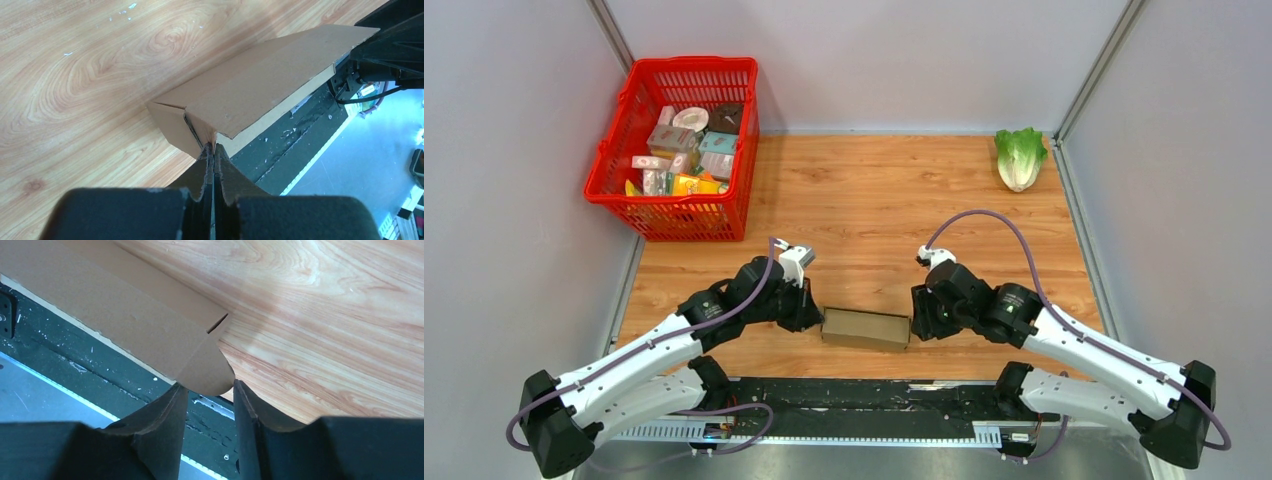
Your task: Fold the paper box
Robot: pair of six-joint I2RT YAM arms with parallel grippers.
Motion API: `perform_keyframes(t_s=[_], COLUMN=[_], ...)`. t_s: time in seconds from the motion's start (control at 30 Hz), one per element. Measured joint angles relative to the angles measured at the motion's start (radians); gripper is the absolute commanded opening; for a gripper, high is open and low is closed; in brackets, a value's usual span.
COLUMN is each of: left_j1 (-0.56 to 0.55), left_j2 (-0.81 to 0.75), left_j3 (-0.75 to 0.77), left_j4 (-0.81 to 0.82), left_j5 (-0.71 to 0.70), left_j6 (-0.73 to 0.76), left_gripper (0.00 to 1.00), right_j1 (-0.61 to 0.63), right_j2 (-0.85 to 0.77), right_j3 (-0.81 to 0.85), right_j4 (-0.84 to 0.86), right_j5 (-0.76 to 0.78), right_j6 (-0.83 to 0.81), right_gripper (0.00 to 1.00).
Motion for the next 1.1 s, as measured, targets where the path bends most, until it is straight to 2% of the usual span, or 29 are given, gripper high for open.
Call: perform_keyframes(t_s=[0.13, 0.4, 0.53, 0.83, 0.93, 0.97, 1.0, 1.1], left_j1=[0.0, 0.0, 0.0, 0.0, 0.0, 0.0, 0.0, 0.0], left_j2=[0.0, 0.0, 0.0, 0.0, 0.0, 0.0, 0.0, -0.014], left_j3=[0.0, -0.002, -0.008, -0.028, -0.032, -0.035, -0.037, -0.053], left_j4=[0.0, 0.0, 0.002, 0.002, 0.002, 0.002, 0.002, 0.015], left_j5=[-0.005, -0.005, -0.005, -0.031, -0.04, -0.041, -0.042, -0.047], left_j6=[0.0, 0.0, 0.0, 0.001, 0.004, 0.005, 0.006, 0.0], left_gripper=[0.0, 0.0, 0.0, 0.0, 0.14, 0.23, 0.27, 0.35], right_j1=[0.0, 0.0, 0.0, 0.0, 0.0, 0.0, 0.0, 0.0], right_j2=[0.039, 0.105, 0.105, 0.114, 0.119, 0.12, 0.12, 0.125], right_j3=[-0.019, -0.025, -0.014, 0.0, 0.003, 0.003, 0.003, 0.003], right_j4=[0.044, 0.091, 0.092, 0.087, 0.088, 0.088, 0.09, 0.1], right_j5=[-0.008, -0.032, -0.046, -0.107, -0.122, -0.125, -0.13, -0.143], right_j6=[-0.013, -0.026, -0.024, 0.005, 0.011, 0.012, 0.014, 0.017], right_gripper=[0.24, 0.12, 0.0, 0.0, 0.0, 0.0, 0.0, 0.0])
